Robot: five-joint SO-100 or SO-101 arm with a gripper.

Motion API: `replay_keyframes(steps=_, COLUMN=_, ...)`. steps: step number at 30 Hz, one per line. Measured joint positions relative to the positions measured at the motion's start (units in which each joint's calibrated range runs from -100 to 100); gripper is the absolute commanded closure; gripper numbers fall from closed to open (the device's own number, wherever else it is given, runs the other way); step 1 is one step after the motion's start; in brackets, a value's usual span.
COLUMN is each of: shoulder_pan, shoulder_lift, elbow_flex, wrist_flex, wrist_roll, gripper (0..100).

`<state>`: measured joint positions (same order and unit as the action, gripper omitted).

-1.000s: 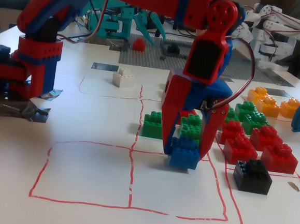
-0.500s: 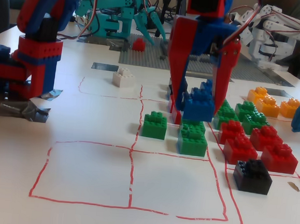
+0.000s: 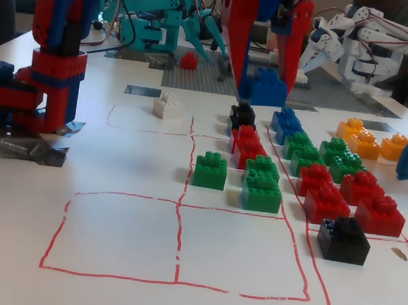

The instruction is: Grab the block and put it in the grey marker

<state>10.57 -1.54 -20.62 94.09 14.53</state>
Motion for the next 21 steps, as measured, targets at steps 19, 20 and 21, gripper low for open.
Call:
replay_keyframes(steps=19, shoulder_pan=-24.73, shoulder_lift=-6.68, elbow_flex=5.00, wrist_flex=1.46, wrist_roll=-4.49, gripper=100)
replay_keyframes(steps=20, shoulder_pan=-26.27, shoulder_lift=-6.68, elbow_flex=5.00, wrist_flex=1.46, wrist_roll=-4.93, gripper=100)
replay_keyframes(steps=21, shoulder_pan=-27.95, shoulder_lift=-6.68, elbow_flex=5.00, wrist_flex=1.46, wrist_roll=-5.42, gripper=100)
